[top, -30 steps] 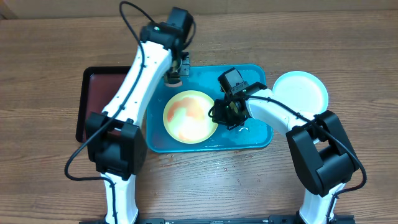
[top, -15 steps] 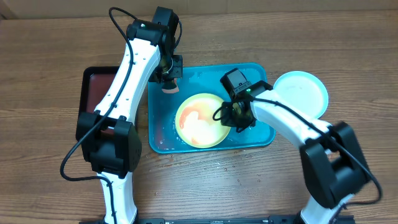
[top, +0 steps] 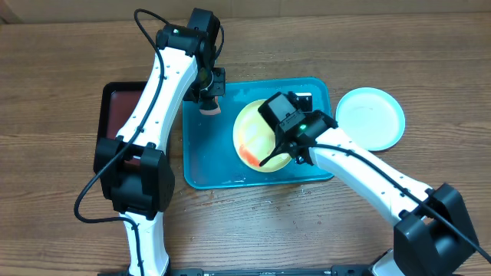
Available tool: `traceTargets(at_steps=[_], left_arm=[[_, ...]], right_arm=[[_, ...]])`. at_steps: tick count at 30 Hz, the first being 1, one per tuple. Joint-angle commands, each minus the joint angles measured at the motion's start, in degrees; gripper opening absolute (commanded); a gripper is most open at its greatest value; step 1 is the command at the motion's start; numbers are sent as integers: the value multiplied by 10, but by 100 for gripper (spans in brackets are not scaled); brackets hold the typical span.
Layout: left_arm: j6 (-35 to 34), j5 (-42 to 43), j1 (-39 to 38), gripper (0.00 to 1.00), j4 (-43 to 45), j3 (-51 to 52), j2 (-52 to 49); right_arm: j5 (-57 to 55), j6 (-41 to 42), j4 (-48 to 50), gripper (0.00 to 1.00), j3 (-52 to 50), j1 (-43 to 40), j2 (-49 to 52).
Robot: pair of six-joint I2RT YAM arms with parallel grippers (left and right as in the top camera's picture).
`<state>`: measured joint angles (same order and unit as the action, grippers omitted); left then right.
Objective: Clean dirty plates on tray and stack at the side
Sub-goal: 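Tilt up the yellow plate with the right gripper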
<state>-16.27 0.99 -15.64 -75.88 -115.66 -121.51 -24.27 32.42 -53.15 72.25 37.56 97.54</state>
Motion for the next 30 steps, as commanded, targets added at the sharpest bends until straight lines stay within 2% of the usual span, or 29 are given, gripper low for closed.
traceTargets(at_steps=[1, 18, 30], left_arm=[[11, 19, -1, 4, -2, -11, 9], [11, 21, -1, 4, -2, -11, 9], [10, 21, -1, 4, -2, -11, 9]], right_arm=[[-102, 22, -13, 4, 8, 15, -22], [-275, 47, -72, 4, 47, 71, -23], [-515, 47, -79, 4, 47, 165, -23]])
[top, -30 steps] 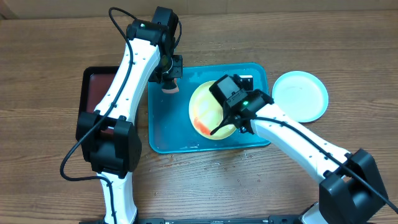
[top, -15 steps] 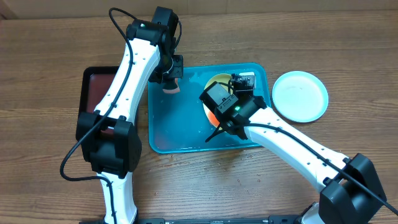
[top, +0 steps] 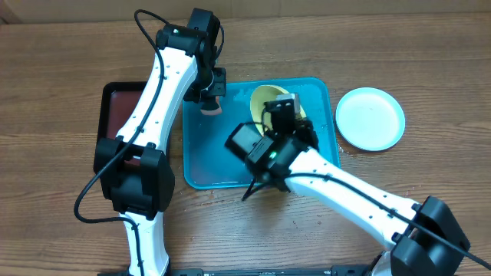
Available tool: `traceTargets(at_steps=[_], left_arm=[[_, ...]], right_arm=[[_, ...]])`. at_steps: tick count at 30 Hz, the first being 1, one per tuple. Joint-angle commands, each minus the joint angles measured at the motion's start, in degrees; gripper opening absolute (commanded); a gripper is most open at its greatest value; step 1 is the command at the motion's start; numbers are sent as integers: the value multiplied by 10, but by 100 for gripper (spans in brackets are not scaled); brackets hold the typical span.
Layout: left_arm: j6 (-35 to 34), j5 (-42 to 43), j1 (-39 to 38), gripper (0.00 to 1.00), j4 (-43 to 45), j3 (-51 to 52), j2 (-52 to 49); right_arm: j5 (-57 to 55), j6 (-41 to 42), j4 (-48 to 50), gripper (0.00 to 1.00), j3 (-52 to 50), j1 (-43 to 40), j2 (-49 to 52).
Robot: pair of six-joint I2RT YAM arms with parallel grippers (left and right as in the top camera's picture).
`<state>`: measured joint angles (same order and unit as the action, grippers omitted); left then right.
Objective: Clean dirty plates on tray and stack at the side
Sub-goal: 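Tilt up the yellow plate with the right gripper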
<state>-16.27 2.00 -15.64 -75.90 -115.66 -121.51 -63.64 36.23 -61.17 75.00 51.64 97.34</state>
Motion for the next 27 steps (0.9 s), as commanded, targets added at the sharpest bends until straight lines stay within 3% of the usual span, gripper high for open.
traceTargets(at_steps=[1, 6, 17, 23, 27], left_arm=[[10, 10, -1, 4, -2, -11, 9], [10, 10, -1, 4, -2, -11, 9], [10, 10, -1, 4, -2, -11, 9], [10, 10, -1, 4, -2, -11, 9], [10, 10, -1, 4, -2, -11, 9]], right_arm=[[-146, 9, 1, 4, 19, 33, -21], [-265, 7, -7, 4, 19, 73, -21], [-264, -4, -9, 4, 19, 85, -21], [-233, 17, -7, 4, 19, 81, -21], [-132, 30, -7, 4, 19, 64, -21]])
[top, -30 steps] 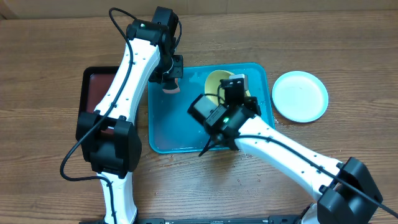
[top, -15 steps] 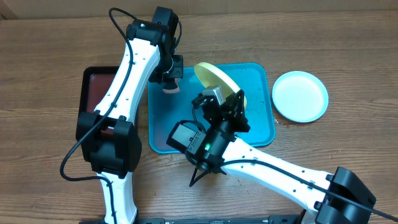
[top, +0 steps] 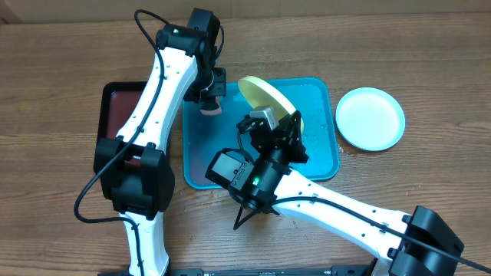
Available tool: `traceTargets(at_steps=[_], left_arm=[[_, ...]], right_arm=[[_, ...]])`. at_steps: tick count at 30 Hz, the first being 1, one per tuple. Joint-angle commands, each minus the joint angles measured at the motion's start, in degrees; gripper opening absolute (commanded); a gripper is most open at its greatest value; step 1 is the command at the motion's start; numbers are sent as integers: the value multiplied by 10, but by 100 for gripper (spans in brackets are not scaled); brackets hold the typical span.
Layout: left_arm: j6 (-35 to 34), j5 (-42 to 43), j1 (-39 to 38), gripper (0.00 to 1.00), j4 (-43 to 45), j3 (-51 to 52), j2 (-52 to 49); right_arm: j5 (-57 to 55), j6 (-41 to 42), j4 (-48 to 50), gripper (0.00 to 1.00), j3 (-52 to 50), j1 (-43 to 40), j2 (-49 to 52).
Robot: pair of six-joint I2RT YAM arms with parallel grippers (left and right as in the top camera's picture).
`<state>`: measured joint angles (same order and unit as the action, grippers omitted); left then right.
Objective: Clean dirty plates on tray and stack at the side
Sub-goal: 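Tilt up the yellow plate with the right gripper, then carry the yellow plate right and lower it onto the stacked plates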
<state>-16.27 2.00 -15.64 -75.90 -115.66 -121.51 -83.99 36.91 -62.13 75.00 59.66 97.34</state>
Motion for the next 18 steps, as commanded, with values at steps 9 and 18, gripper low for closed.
traceTargets(at_steps=[9, 18], left_arm=[[10, 10, -1, 4, -2, -11, 9], [10, 10, -1, 4, -4, -11, 9]], right_arm=[[385, 18, 0, 4, 19, -107, -21], [716, -113, 82, 4, 19, -230, -21]])
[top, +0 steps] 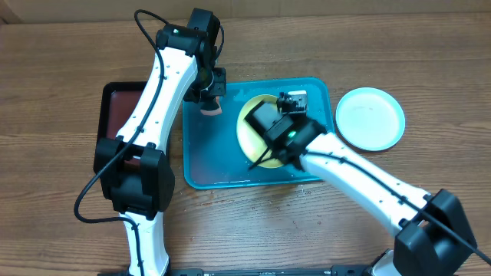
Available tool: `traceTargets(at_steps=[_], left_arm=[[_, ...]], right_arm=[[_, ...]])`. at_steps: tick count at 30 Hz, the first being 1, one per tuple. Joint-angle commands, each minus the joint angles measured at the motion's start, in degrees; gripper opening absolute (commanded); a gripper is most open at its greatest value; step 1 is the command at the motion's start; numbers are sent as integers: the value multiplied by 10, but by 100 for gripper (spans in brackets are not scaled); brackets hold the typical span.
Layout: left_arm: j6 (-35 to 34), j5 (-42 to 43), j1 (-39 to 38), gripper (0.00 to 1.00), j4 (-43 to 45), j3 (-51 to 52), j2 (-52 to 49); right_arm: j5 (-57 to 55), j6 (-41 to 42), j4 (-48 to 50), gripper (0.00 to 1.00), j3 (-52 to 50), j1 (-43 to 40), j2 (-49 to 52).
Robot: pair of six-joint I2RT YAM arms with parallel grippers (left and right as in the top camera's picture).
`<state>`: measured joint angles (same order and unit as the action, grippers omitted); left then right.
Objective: Clean dirty plates on tray and stack at the side
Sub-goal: 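Carry the yellow plate right and lower it onto the stacked plates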
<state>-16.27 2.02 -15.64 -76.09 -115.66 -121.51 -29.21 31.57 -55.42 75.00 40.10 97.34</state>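
Note:
A yellow plate (249,129) lies in the blue tray (207,165), mostly covered by my right arm. My right gripper (292,100) sits at the plate's far right rim and looks shut on it. No red stain shows on the visible part of the plate. My left gripper (209,104) hovers over the tray's upper left corner, shut on a small pinkish sponge (209,109). A clean light-blue plate (371,117) rests on the table to the right of the tray.
A dark bin with a reddish inside (119,107) stands left of the tray, partly under the left arm. Wooden tabletop (61,192) surrounds everything. Water glistens on the tray floor.
My right gripper and the yellow plate have come down: the plate stood tilted on edge above the tray's top rim, and now it lies low in the tray's middle. The left arm is unmoved.
The yellow plate first lay flat in the tray with a red smear near its front edge, my right gripper over it. Then it was tipped up at the far side, then held steeply on edge. Now it is down again, the smear not visible. The left gripper kept the sponge still throughout.

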Motion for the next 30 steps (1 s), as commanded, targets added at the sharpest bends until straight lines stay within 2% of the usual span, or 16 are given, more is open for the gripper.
traceTargets(at_steps=[1, 5, 10, 20, 30], left_arm=[[10, 10, -1, 4, -2, -11, 9], [10, 10, -1, 4, -2, -11, 9], [10, 10, -1, 4, -2, -11, 9], [10, 10, -1, 4, -2, -11, 9], [10, 10, -1, 4, -1, -11, 9]], right_arm=[[206, -66, 24, 4, 19, -53, -21], [325, -66, 39, 4, 19, -133, -21], [402, -64, 35, 4, 19, -236, -21], [385, -61, 24, 4, 18, -428, -21], [333, -31, 44, 4, -28, -569, -8]])
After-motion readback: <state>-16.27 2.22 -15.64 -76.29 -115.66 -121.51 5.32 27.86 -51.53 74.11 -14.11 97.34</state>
